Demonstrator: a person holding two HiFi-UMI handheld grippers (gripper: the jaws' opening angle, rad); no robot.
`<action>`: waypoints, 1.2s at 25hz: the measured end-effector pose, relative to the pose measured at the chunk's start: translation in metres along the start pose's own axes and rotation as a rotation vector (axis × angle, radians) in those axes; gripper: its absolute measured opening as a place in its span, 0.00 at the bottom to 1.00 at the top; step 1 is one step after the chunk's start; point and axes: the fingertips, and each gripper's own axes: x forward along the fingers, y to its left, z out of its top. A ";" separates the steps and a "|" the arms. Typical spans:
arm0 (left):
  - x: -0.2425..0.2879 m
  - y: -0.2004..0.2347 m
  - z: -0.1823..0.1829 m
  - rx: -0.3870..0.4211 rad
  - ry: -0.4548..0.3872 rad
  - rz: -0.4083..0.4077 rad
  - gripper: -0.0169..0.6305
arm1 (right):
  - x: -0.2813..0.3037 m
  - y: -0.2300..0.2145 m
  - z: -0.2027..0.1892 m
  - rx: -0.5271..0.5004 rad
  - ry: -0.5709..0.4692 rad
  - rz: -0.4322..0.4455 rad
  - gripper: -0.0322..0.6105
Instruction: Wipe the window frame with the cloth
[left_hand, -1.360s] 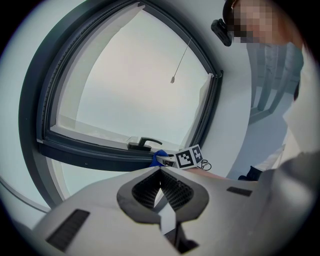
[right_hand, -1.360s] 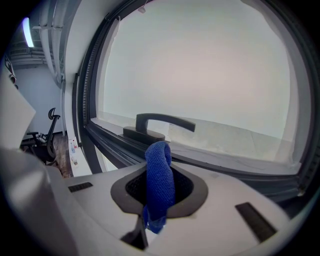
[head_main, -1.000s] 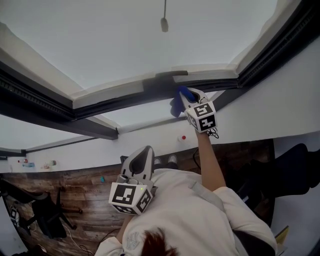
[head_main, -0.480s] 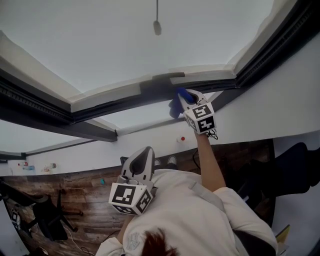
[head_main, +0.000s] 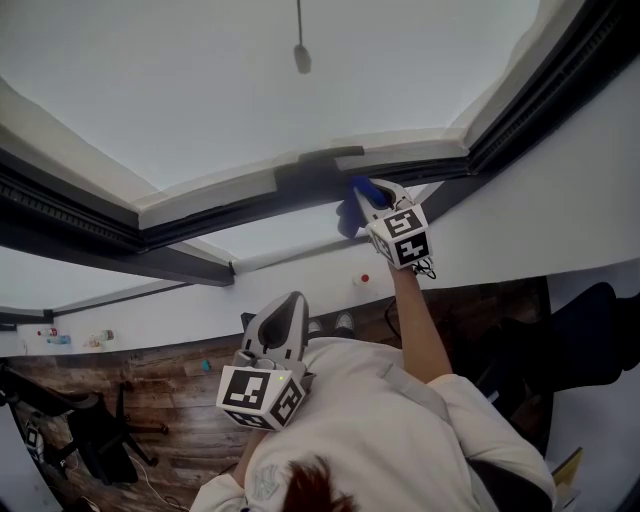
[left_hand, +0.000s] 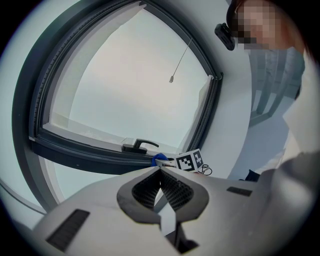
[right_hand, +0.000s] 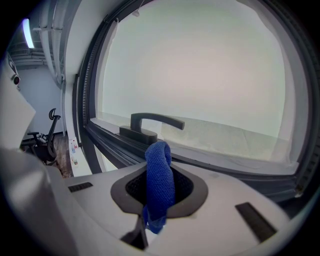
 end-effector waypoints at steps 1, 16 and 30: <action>0.000 0.000 0.000 0.001 0.000 0.000 0.03 | 0.000 0.000 0.000 0.000 -0.001 0.001 0.13; 0.004 -0.005 -0.001 0.006 0.003 0.002 0.03 | -0.007 -0.015 -0.005 0.018 -0.004 -0.019 0.13; 0.012 -0.013 -0.003 0.003 0.009 -0.008 0.03 | -0.012 -0.028 -0.008 0.031 -0.009 -0.029 0.13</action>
